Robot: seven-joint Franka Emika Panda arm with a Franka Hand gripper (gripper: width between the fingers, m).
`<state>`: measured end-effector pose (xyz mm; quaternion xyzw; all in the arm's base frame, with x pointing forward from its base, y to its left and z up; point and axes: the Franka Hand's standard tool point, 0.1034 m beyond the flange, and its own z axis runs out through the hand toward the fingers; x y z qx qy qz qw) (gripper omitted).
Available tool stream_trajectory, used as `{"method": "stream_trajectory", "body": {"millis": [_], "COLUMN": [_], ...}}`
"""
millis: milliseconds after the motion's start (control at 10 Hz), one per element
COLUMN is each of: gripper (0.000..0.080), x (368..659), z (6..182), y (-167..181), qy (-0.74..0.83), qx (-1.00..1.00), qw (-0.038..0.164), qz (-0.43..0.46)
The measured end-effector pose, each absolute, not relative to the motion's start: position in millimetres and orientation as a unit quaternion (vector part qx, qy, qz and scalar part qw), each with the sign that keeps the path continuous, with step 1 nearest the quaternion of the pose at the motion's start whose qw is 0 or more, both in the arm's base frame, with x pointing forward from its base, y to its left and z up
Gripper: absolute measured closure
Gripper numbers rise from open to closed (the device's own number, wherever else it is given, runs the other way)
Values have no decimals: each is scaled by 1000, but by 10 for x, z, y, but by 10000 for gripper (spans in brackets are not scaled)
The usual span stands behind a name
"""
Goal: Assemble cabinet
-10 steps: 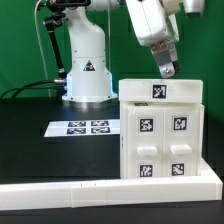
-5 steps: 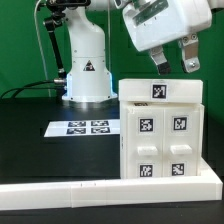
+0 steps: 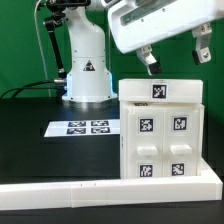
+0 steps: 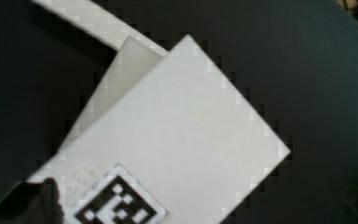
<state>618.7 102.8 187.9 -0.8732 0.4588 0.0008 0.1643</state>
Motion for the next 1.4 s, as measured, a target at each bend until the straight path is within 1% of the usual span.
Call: {"method": "stream_trajectory", "body": {"millis": [100, 300, 500, 800, 900, 1000, 1100, 1200, 1400], "gripper": [3, 3, 3, 3, 3, 3, 3, 3, 3], "x": [6223, 6255, 6243, 6245, 6243, 6236, 6229, 6224, 6202], "z": [1919, 1956, 1955, 1949, 1947, 1941, 1935, 1928, 1898], "y": [1029, 1027, 1054, 1032, 1026, 1032, 1041, 1036, 1035], "qy": [423, 284, 194, 105, 35, -61, -123, -177, -272], "qx": [-892, -947, -971, -984, -990, -991, -986, -978, -957], "qw": [163, 145, 133, 128, 118, 96, 82, 69, 53], "qz": [-10, -36, -46, -58, -67, -75, -78, -80, -80]}}
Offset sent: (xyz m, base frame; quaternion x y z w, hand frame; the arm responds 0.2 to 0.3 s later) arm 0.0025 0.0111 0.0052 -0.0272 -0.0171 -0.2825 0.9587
